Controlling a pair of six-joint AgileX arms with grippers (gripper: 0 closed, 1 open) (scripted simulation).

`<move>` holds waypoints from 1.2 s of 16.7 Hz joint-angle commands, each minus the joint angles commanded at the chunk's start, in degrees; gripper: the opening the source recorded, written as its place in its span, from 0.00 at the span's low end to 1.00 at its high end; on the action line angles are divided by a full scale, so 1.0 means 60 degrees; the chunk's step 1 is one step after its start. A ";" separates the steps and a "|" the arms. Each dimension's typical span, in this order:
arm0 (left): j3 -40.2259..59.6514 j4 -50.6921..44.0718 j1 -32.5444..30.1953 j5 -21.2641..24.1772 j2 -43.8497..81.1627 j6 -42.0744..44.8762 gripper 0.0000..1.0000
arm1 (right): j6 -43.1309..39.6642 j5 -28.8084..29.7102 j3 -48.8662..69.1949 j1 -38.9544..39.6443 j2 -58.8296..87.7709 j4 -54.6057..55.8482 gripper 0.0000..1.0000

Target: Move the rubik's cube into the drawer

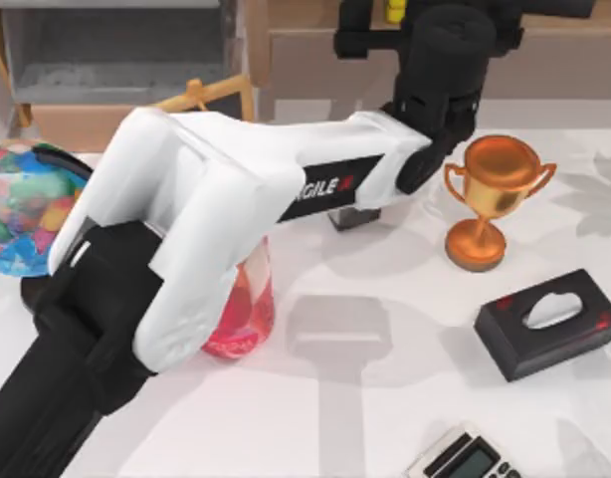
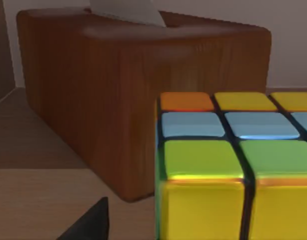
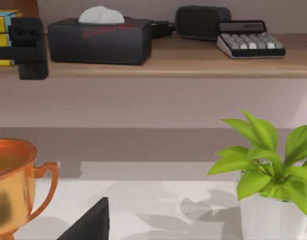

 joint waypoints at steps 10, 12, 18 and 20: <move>0.0000 0.0000 0.0000 0.0000 0.0000 0.0000 0.32 | 0.0000 0.0000 0.0000 0.0000 0.0000 0.0000 1.00; 0.0000 0.0000 0.0000 0.0000 0.0000 0.0000 0.17 | 0.0000 0.0000 0.0000 0.0000 0.0000 0.0000 1.00; 0.0000 0.0000 0.0000 0.0000 0.0000 0.0000 0.00 | 0.0000 0.0000 0.0000 0.0000 0.0000 0.0000 1.00; 0.0000 0.0000 0.0000 0.0000 0.0000 0.0000 0.00 | 0.0000 0.0000 0.0000 0.0000 0.0000 0.0000 1.00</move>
